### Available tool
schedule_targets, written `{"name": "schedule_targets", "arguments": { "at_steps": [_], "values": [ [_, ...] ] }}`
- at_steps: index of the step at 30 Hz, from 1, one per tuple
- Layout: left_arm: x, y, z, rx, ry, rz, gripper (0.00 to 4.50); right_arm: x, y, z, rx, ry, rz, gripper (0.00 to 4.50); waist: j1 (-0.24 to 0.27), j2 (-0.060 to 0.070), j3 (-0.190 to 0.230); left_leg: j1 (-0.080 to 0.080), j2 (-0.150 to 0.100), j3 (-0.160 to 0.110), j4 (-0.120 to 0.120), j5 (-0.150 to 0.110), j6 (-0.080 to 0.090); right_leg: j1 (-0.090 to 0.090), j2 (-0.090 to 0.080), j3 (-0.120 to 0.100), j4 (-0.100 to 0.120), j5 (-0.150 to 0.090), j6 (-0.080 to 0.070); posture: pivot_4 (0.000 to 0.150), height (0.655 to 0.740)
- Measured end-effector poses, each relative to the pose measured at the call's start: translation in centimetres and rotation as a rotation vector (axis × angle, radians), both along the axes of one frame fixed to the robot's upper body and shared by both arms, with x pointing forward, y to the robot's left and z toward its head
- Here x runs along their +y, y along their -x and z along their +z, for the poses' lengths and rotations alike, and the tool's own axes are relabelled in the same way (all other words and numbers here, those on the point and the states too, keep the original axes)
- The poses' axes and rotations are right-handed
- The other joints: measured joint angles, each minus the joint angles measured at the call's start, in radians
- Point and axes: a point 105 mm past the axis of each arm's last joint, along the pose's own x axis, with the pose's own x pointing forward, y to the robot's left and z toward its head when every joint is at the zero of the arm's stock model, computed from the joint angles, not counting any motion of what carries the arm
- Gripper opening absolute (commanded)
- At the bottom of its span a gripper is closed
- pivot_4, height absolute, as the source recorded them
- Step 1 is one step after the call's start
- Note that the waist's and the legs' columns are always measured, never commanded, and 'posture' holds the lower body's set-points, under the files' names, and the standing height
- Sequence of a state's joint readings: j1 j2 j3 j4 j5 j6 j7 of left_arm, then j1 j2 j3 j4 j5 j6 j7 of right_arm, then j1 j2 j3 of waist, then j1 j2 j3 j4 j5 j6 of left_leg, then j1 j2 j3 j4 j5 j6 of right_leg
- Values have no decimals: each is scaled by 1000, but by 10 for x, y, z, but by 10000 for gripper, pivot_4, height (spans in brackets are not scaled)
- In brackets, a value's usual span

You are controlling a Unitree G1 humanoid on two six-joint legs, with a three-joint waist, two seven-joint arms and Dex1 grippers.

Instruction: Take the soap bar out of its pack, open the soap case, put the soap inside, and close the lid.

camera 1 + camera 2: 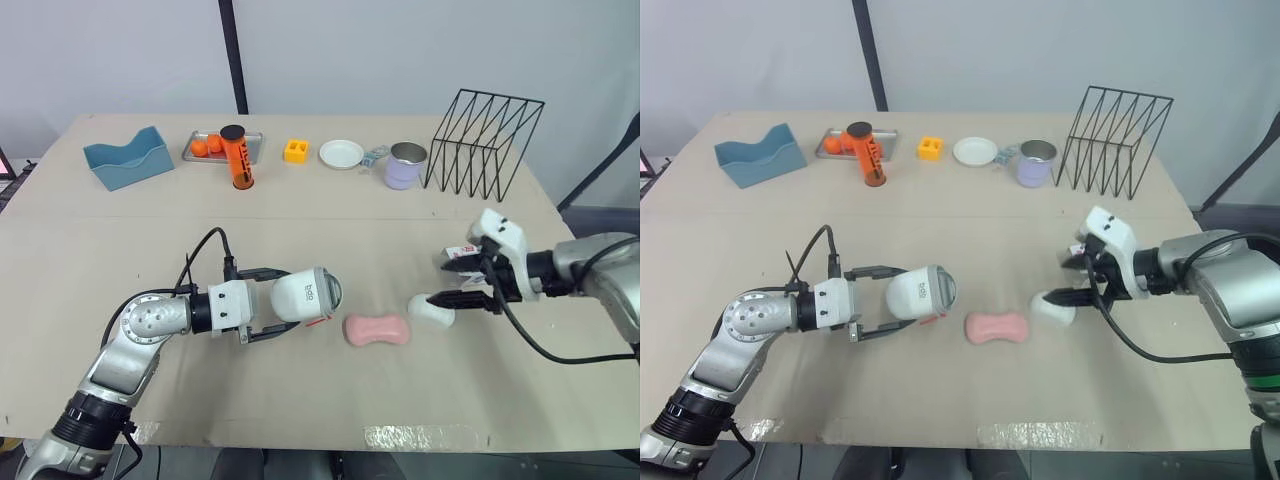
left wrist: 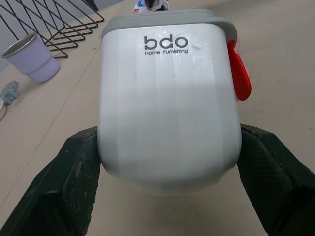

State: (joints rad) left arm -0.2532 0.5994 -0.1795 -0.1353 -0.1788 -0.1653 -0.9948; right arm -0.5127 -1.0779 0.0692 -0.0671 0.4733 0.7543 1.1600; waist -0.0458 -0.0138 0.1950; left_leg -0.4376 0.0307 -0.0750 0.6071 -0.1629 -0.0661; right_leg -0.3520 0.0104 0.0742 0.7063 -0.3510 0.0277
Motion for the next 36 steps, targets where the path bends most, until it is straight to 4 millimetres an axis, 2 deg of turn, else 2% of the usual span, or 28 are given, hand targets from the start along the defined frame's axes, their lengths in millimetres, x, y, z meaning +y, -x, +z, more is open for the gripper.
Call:
{"name": "schedule_targets", "arguments": {
  "at_steps": [4,8,11,13,15,19,25,30,36],
  "values": [
    [3,2,-3,48,-17,-17,34822,16,-2,12,-207,-204,163,44519,0,-1,0,0,0,-1,1,0,0,1,1,0,1,0,0,1500,7400],
    [9,3,-6,87,-56,-26,34822,27,9,5,-261,-278,263,44519,-1,-1,0,1,0,-1,1,0,0,1,1,-1,1,0,0,1500,7400],
    [25,1,-10,189,-181,-28,34822,48,35,-21,-285,-338,444,44519,-1,0,0,1,0,-3,2,0,-1,1,1,-2,3,0,0,1500,7400],
    [30,-2,-8,216,-233,-24,34822,55,43,-31,-273,-347,510,44519,-1,0,0,1,-1,-3,3,1,-1,2,1,-2,4,0,1,1500,7400],
    [33,-5,-6,240,-294,-21,34822,59,49,-32,-291,-336,574,44519,-1,-1,0,1,0,-3,4,1,-1,2,1,-2,5,0,1,1500,7400],
    [35,-11,-4,257,-415,-23,34822,57,48,-35,-303,-329,596,44519,-1,-1,0,3,0,-4,4,1,-1,4,2,-2,5,-1,1,1500,7400],
    [37,-16,11,225,-576,-52,34822,54,45,-44,-299,-326,586,44519,0,-1,0,3,-1,-4,4,1,-1,4,1,-2,6,-1,1,1500,7400],
    [27,-15,26,210,-621,-74,34822,57,44,-45,-304,-331,594,44519,-1,-1,0,3,0,-4,4,1,-1,4,1,-2,6,-1,1,1500,7400],
    [24,-8,24,250,-683,-86,34822,60,43,-50,-302,-325,593,44519,-2,-1,0,3,0,-4,4,1,-1,4,2,-2,6,-1,1,1500,7400]
  ]
}}
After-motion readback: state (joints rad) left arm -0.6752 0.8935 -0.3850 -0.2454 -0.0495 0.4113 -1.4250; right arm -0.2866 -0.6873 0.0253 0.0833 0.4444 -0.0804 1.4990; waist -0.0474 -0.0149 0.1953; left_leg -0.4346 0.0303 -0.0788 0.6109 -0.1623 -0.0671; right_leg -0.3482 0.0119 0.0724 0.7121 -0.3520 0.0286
